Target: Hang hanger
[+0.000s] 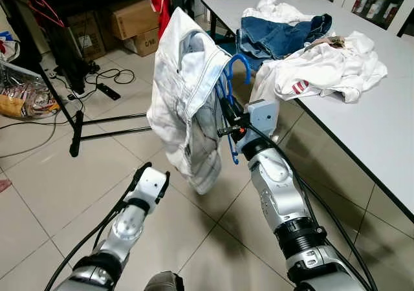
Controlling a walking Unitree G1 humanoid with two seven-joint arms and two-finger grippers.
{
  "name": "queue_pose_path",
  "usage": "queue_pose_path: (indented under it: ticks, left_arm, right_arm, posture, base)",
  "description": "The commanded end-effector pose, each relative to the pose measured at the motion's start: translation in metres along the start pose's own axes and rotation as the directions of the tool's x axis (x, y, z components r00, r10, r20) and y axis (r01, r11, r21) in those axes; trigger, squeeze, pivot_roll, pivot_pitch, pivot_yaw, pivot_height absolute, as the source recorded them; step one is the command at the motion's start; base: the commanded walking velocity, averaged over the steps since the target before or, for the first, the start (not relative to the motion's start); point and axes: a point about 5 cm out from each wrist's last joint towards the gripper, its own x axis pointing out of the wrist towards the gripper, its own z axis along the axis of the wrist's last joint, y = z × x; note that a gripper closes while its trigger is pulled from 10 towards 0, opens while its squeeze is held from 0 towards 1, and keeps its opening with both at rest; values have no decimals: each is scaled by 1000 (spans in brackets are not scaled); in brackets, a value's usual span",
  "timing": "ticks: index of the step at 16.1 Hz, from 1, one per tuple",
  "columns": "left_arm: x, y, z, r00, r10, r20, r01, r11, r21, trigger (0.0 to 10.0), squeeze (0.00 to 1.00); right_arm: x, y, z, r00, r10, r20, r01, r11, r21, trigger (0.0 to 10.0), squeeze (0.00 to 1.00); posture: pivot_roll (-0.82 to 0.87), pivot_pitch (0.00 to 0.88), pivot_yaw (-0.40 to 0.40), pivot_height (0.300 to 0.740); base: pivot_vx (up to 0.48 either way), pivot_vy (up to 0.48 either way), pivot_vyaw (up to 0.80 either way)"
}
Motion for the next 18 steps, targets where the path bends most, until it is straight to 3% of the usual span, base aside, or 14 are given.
queue_pose_path:
  ticks: [1, 2, 3, 4, 5, 6, 14, 18]
  left_arm:
    - [4, -4, 6, 999, -33, 26, 32, 999, 21, 10000, 451]
    - [6, -7, 9, 998, -50, 34, 49, 998, 25, 10000, 1000]
    - [8, -8, 12, 997, -61, 39, 60, 998, 20, 10000, 1000]
    - [11, -12, 15, 996, -82, 38, 81, 996, 26, 10000, 969]
    - [12, -13, 15, 995, -94, 35, 93, 995, 28, 10000, 718]
    - [14, -20, 17, 991, -134, 27, 133, 990, 49, 10000, 0]
    - [17, -34, 25, 966, -254, 39, 249, 964, 95, 10000, 0]
    - [17, -34, 25, 969, -244, 40, 238, 965, 111, 10000, 0]
  right_arm:
    - [4, 3, 20, 995, 23, 95, -23, 1000, -5, 10000, 0]
    - [3, 3, 18, 996, 30, 85, -29, 999, -13, 10000, 0]
    - [2, 4, 17, 997, 32, 77, -31, 999, -17, 10000, 0]
    - [1, 4, 17, 997, 34, 76, -32, 999, -16, 10000, 0]
    - [1, 5, 17, 997, 35, 75, -34, 999, -15, 10000, 0]
    - [2, 6, 19, 996, 40, 80, -39, 999, -13, 10000, 0]
    - [4, 13, 27, 992, 74, 100, -73, 997, -18, 10000, 0]
    - [3, 14, 26, 992, 81, 97, -79, 997, -26, 10000, 0]
  posture:
    - [56, 0, 22, 740]
    - [56, 0, 22, 740]
    - [53, 0, 23, 740]
    - [53, 0, 23, 740]
    - [52, 0, 24, 740]
    - [52, 0, 24, 740]
    - [42, 0, 27, 740]
    - [40, 0, 27, 740]
  base:
    - [0, 0, 0]
    - [0, 0, 0]
    - [0, 0, 0]
    - [0, 0, 0]
    - [0, 0, 0]
    - [0, 0, 0]
    - [0, 0, 0]
    - [0, 0, 0]
